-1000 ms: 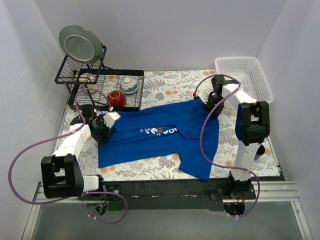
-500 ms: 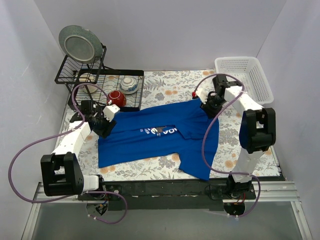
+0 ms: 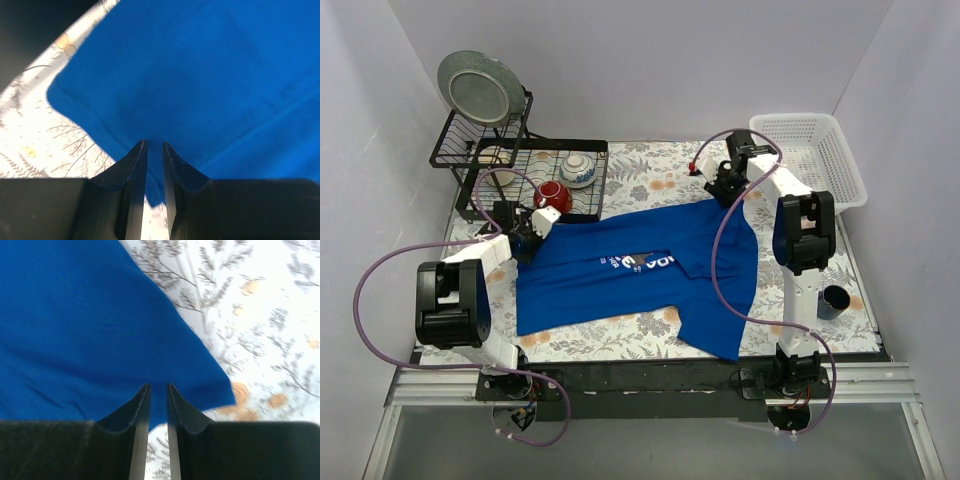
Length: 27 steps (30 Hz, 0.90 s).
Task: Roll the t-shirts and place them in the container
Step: Fold the T-shirt at the center of the board.
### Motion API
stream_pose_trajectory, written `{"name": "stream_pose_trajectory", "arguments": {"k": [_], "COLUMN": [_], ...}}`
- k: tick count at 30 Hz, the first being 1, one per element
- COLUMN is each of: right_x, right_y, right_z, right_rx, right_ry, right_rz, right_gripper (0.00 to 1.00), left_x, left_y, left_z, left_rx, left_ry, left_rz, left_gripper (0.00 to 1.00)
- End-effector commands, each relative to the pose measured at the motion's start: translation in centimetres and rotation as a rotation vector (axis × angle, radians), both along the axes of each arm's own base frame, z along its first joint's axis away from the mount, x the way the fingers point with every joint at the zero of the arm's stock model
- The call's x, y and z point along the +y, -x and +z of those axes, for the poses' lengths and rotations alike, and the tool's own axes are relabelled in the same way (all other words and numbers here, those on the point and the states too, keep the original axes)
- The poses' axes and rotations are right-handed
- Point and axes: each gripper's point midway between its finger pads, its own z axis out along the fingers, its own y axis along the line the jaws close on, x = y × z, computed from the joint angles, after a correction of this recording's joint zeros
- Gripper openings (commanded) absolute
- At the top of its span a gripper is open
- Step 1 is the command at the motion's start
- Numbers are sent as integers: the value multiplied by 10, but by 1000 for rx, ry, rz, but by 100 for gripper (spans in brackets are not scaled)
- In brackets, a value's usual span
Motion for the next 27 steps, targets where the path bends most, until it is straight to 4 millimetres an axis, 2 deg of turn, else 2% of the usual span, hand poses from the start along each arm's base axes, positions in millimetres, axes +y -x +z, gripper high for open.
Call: {"name": "stream_pose_trajectory", "arguments": {"k": [1, 5, 8, 10, 11, 12, 13, 14, 15, 16, 17, 18, 19, 20, 21, 22, 23, 24, 25, 26, 27], "right_x": [13, 12, 13, 16, 16, 15, 15, 15, 18, 19, 20, 25, 23, 23, 27, 23, 20, 21, 15, 8, 3], "right_y": [-9, -13, -13, -15, -11, -6, -4, 1, 14, 25, 35, 50, 74, 90, 109, 139, 160, 181, 209, 234, 249], "right_z": [-7, -26, -30, -16, -10, -6, 16, 24, 43, 48, 57, 83, 69, 73, 89, 75, 73, 84, 78, 60, 64], "right_rx": [-26, -18, 0, -17, -13, -10, -48, -58, -87, -87, -99, -135, -88, -79, -101, -35, -10, -30, 26, 59, 36], "right_ry": [27, 68, 78, 59, 57, 52, 37, 24, -10, -27, -46, -95, -96, -108, -146, -137, -139, -150, -135, -109, -79], "right_rz": [45, 35, 23, 17, 18, 16, 15, 19, 38, 54, 70, 104, 149, 185, 233, 302, 355, 424, 490, 594, 655], "right_gripper": [26, 26, 26, 26, 26, 26, 27, 30, 33, 35, 38, 40, 41, 43, 45, 46, 47, 48, 48, 50, 50], "left_x": [9, 17, 21, 19, 16, 11, 7, 2, -8, -14, -19, -24, -30, -33, -37, -42, -45, -47, -51, -55, -56], "left_y": [-9, -7, -5, -8, -5, -10, -10, -3, -1, 2, 13, 20, 24, 33, 37, 42, 47, 49, 50, 48, 47], "left_z": [-10, -19, -15, -2, 15, 31, 47, 57, 84, 99, 102, 118, 123, 124, 125, 127, 124, 123, 119, 121, 121], "left_rx": [-42, -40, -36, -49, -65, -98, -124, -120, -183, -208, -188, -227, -234, -218, -212, -205, -180, -169, -147, -151, -149], "left_ry": [-41, -83, -100, -86, -72, -44, -25, -1, 40, 61, 75, 81, 105, 115, 127, 148, 167, 179, 204, 222, 235], "left_rz": [27, 48, 52, 52, 57, 45, 35, 23, -14, -40, -62, -91, -119, -129, -140, -156, -161, -162, -153, -157, -152], "left_gripper": [18, 20, 22, 24, 29, 32, 37, 44, 49, 53, 56, 62, 64, 66, 68, 68, 69, 69, 70, 70, 70]}}
